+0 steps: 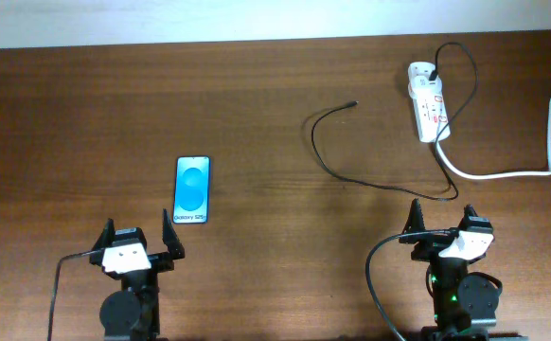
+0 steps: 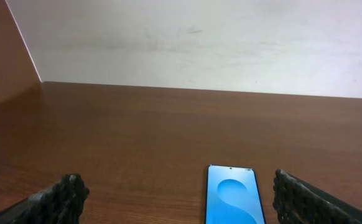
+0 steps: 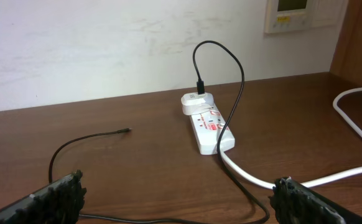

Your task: Plug charger to phone and switch on socket

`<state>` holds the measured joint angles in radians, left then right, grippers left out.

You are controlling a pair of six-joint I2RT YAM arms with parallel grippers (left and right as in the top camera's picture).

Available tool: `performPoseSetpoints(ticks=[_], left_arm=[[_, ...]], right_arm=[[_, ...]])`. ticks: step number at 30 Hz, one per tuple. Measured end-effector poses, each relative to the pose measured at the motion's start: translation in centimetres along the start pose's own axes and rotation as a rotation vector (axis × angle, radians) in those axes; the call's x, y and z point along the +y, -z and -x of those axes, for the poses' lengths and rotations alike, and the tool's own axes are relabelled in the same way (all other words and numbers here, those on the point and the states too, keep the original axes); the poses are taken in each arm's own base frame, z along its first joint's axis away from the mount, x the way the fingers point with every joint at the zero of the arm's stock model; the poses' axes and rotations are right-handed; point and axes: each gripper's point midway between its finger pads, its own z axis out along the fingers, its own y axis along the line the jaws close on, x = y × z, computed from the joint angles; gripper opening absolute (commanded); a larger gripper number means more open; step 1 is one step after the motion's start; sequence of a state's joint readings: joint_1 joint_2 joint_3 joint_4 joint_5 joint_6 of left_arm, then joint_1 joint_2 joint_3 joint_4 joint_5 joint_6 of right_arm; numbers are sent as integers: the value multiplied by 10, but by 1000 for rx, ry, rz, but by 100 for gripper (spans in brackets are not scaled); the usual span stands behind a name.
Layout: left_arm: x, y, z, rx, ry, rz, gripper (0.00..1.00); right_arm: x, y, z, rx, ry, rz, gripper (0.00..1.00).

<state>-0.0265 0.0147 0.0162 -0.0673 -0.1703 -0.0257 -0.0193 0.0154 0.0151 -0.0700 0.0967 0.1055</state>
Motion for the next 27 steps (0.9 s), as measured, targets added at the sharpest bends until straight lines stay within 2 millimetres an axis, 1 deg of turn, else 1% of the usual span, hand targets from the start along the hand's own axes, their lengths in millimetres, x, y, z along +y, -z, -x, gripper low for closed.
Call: performPoseSetpoints(ticks=[19, 23, 27], left_arm=[[0, 0, 0, 0, 0, -1, 99], [-7, 0, 0, 1, 0, -41, 99], [-22, 1, -1, 6, 0, -127, 99]], right_arm=[[0, 0, 0, 1, 0, 0, 98], [0, 0, 0, 0, 0, 0, 98], [0, 0, 0, 1, 1, 0, 98]])
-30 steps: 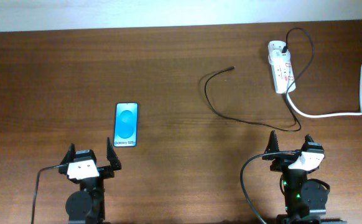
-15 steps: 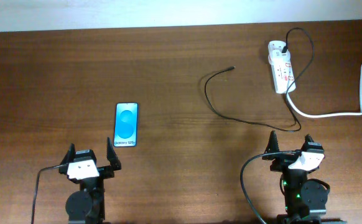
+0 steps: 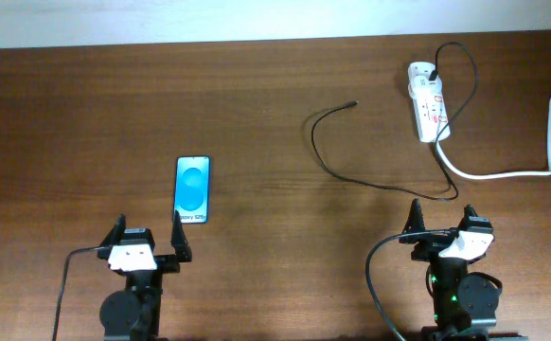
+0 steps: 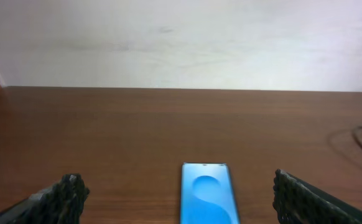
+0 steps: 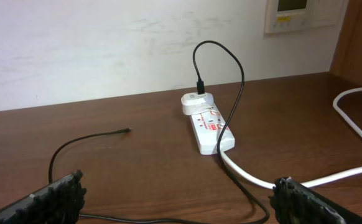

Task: Plug charger to phone and switch on socket
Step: 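Move the left gripper forward over the blue smartphone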

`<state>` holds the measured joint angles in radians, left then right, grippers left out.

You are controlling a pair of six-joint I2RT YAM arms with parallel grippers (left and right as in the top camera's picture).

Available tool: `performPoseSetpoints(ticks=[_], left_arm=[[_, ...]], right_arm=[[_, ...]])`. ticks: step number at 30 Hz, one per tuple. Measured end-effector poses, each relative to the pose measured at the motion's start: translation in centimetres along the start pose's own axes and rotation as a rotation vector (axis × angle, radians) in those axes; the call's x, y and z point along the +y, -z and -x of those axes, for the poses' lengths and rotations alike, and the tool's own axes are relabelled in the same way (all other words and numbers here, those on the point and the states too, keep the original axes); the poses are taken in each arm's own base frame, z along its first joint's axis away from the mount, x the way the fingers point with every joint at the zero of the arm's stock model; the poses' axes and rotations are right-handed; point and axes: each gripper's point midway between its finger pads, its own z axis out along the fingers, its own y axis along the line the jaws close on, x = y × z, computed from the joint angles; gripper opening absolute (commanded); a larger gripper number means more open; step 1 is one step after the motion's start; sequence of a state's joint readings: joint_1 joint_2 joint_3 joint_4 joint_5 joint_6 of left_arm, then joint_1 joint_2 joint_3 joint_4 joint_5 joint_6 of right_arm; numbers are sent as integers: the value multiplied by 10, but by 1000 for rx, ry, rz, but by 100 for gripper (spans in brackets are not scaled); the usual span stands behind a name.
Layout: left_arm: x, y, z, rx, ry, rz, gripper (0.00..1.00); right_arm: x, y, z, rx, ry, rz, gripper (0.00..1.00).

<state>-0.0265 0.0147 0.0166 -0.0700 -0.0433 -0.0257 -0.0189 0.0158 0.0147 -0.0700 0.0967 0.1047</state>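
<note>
A phone (image 3: 192, 189) with a lit blue screen lies flat on the wooden table, left of centre; in the left wrist view the phone (image 4: 207, 193) sits just ahead of my open left gripper (image 3: 148, 242). The black charger cable (image 3: 328, 156) curls across the table, its free plug end (image 3: 352, 104) lying loose, its other end in the white charger on the white socket strip (image 3: 427, 106) at the back right. My right gripper (image 3: 441, 224) stands open near the front edge, with the cable (image 5: 231, 180) passing just ahead of it.
A thick white mains cord (image 3: 517, 161) runs from the socket strip off the right edge. A white wall (image 5: 106, 43) backs the table, with a wall panel (image 5: 293, 14) at its upper right.
My left gripper has shifted and turned a little to the right, so the phone now sits nearer the middle between its fingers. The right arm, cable and socket strip have not moved.
</note>
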Motion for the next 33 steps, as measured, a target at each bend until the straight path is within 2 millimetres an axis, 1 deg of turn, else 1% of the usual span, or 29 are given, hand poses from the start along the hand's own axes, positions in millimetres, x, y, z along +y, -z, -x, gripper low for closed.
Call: performPoseSetpoints(ticks=[2, 5, 9, 11, 20, 25, 30, 33], left_arm=[[-5, 0, -5, 23, -1, -30, 99], [-8, 2, -7, 46, -1, -44, 99], [-10, 5, -7, 75, -1, -60, 99], [-12, 7, -3, 81, -1, -71, 99], [-19, 26, 43, 48, 1, -108, 99], [-20, 38, 77, 13, 0, -115, 99], [-24, 36, 104, 37, 1, -135, 99], [-28, 27, 112, 108, 3, -150, 99]], right_arm=[[0, 0, 0, 0, 0, 0, 98], [0, 0, 0, 0, -1, 0, 98], [0, 0, 0, 0, -1, 0, 98], [0, 0, 0, 0, 0, 0, 98], [0, 0, 0, 0, -1, 0, 98], [0, 0, 0, 0, -1, 0, 98], [0, 0, 0, 0, -1, 0, 98], [0, 0, 0, 0, -1, 0, 98]])
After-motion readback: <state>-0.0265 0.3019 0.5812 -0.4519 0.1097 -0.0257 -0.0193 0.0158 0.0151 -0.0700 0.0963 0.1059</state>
